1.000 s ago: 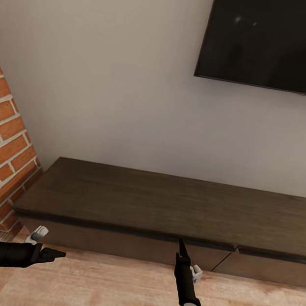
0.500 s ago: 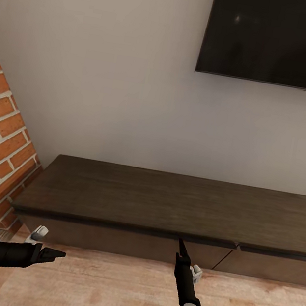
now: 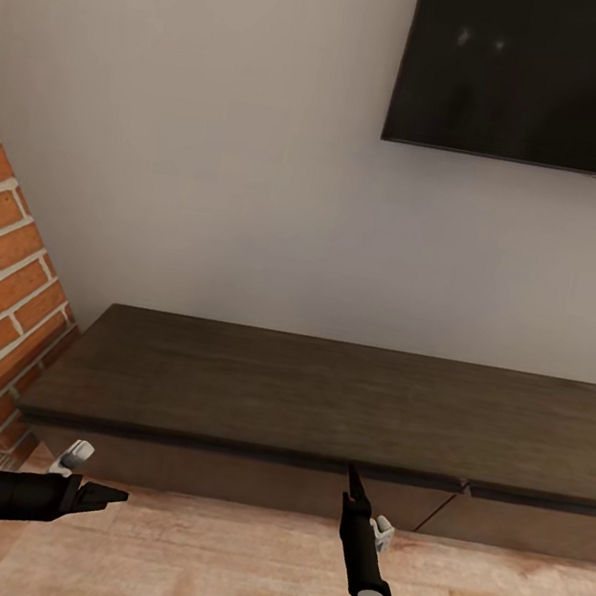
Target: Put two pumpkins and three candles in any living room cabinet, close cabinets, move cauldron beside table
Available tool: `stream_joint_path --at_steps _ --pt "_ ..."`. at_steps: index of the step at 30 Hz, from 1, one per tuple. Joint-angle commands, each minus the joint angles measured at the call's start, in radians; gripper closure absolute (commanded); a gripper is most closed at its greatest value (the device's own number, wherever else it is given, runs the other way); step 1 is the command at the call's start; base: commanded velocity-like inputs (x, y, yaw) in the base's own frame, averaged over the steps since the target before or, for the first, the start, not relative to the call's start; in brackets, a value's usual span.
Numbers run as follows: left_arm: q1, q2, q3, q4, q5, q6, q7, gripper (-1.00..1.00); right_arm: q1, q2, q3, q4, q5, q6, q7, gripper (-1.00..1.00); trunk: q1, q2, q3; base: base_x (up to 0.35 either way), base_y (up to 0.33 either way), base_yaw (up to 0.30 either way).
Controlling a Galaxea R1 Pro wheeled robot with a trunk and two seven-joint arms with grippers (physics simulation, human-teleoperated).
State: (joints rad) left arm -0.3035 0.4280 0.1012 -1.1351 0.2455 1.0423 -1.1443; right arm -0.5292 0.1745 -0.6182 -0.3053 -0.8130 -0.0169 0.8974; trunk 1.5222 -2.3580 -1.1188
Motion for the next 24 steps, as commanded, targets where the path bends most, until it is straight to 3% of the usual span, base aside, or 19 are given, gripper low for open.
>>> stream_joint_path --at_steps 1,24 --pt "0.0 0.0 0.001 0.0 0.0 0.0 0.0 -1.0 0.0 0.0 0.0 0.0 0.0 0.0 0.0 -1.0 0.0 0.0 0.0 0.022 0.0 0.0" --pt "0.0 0.0 0.002 0.0 0.001 -0.001 0.0 -1.0 0.0 0.0 0.0 0.0 0.0 0.002 0.0 -1.0 0.0 0.0 0.0 0.01 0.0 0.0"
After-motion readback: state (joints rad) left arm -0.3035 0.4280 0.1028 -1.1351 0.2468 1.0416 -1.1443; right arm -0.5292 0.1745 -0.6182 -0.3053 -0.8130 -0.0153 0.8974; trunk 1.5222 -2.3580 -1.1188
